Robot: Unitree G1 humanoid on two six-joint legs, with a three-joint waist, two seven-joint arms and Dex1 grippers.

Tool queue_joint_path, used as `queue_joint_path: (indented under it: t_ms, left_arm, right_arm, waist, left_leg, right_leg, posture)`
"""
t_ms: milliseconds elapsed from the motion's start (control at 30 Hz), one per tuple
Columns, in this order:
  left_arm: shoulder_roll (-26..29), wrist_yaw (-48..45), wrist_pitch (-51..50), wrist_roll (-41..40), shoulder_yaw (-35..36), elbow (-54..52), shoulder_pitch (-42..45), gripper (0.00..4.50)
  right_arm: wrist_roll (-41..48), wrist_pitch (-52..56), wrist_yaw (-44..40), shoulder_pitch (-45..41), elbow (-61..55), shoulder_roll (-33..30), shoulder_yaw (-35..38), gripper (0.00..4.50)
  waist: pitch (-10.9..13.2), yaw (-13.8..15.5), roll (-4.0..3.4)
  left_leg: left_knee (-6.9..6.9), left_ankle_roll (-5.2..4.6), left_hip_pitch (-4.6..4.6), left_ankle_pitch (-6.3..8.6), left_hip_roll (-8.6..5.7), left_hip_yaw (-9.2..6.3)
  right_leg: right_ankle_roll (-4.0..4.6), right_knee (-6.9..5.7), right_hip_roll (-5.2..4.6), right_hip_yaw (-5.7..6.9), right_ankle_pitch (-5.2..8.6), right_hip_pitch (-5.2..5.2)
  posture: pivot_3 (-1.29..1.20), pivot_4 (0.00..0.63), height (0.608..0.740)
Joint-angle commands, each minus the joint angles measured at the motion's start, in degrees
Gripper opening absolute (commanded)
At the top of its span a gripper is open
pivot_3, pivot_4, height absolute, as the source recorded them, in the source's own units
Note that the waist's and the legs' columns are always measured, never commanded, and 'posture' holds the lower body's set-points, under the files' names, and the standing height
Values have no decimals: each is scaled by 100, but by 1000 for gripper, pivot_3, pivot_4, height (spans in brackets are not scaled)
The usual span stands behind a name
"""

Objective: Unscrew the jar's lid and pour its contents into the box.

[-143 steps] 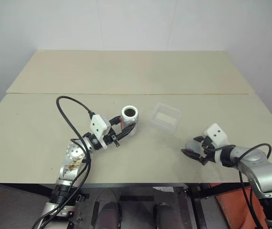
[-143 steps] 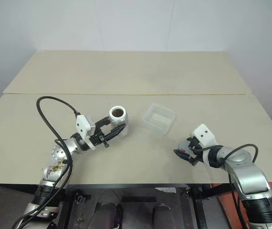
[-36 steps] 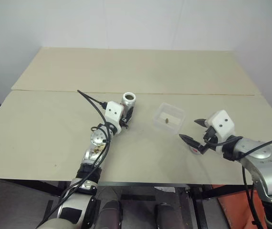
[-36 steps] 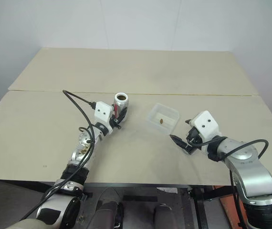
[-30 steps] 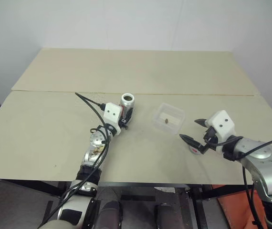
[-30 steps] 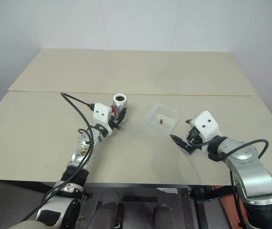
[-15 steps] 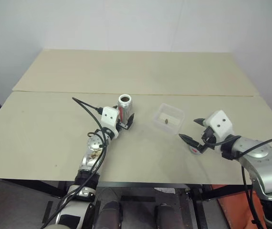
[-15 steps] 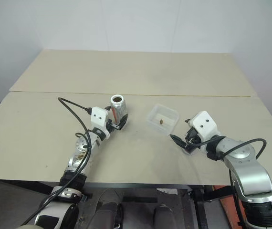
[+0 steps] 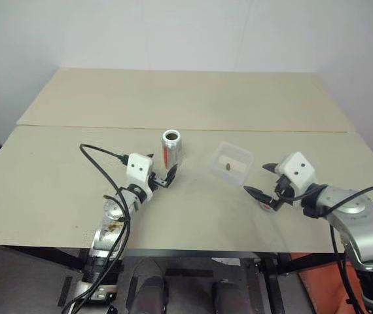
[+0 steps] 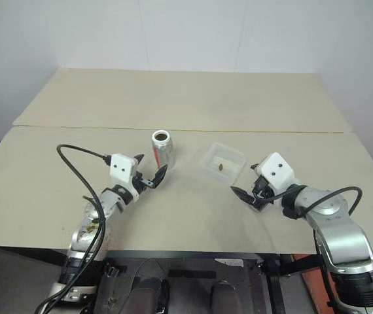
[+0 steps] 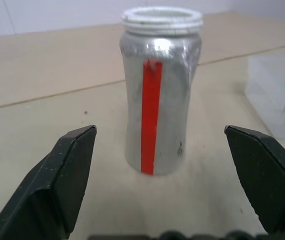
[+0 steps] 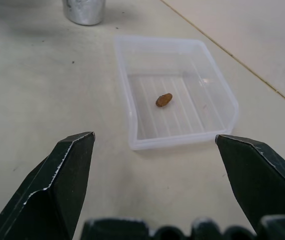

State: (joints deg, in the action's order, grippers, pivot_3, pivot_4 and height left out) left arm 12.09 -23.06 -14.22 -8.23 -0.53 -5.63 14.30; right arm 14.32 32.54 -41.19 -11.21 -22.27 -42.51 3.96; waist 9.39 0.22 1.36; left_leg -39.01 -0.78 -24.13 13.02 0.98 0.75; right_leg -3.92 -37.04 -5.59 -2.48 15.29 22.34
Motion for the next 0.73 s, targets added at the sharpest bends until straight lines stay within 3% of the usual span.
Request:
queue_joint_path:
  t_ms: [33, 333, 500, 733]
  left_arm:
    - [364, -550, -283, -678, 256, -990, -231, 4478]
    - [1907, -1823, -548, -1950, 1368, -2482, -1503, 4478]
    - [2166, -1906, -763, -2727, 1903, -2981, -1913, 4478]
    - [2369, -1814, -889, -3021, 2234, -3254, -2123, 4478]
  right_arm:
    - [134, -193, -177, -114, -142, -162, 245, 4500]
    - [666, -784, -1295, 67, 126, -695, 843, 4500]
    - [866, -920, -1801, -130, 449, -975, 860, 4500]
    - [986, -1113, -2210, -339, 725, -1089, 826, 4500]
  waist:
    - [0, -13, 0]
    - [0, -82, -1]
    - [0, -78, -1]
    - [0, -92, -1]
  left_leg:
    - [0, 0, 0, 0, 2, -1]
    - [7, -1, 12, 1, 5, 0]
    - [7, -1, 28, 1, 8, 2]
    - [13, -1, 32, 1, 7, 7]
  right_leg:
    - [0, 0, 0, 1, 0, 0]
    - [2, 6, -1, -1, 1, -8]
    - [5, 7, -3, -2, 2, -21]
    - [6, 8, -2, -7, 3, -21]
  posture:
    - [0, 150, 740]
    - [0, 150, 740]
    - [0, 150, 740]
    - [0, 150, 740]
